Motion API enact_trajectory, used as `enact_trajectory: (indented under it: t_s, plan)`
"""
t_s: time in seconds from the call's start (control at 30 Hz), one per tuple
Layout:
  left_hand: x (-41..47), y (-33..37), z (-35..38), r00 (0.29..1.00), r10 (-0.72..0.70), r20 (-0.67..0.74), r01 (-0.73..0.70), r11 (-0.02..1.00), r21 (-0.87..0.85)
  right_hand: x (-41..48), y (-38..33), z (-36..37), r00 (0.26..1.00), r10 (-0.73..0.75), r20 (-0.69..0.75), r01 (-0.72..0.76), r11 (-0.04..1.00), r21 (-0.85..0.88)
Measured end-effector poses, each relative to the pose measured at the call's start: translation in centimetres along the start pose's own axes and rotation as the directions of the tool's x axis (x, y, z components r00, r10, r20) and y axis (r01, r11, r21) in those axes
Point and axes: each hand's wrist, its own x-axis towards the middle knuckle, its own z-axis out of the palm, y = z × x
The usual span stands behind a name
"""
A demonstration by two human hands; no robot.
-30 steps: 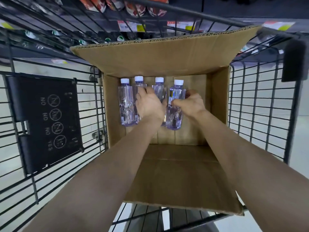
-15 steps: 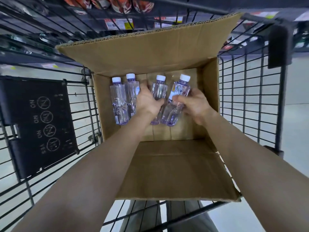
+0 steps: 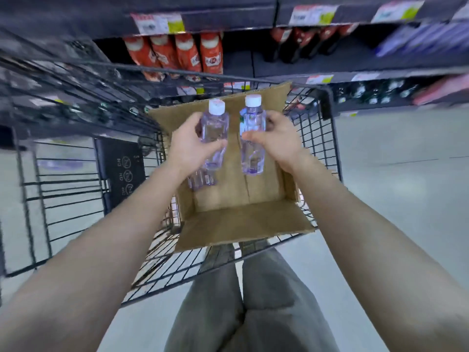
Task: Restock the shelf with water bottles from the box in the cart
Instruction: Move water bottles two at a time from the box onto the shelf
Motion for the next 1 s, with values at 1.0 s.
enact_trajectory:
  t_s: [1.0]
  plan:
    - [-37.1,14.5,-38.2,0.792,0.245,-0.56,-0.358,0.928,-0.1,-40.0,-29.7,13.7,0.651,-0.743,0.156,0.758,0.644,-0.098]
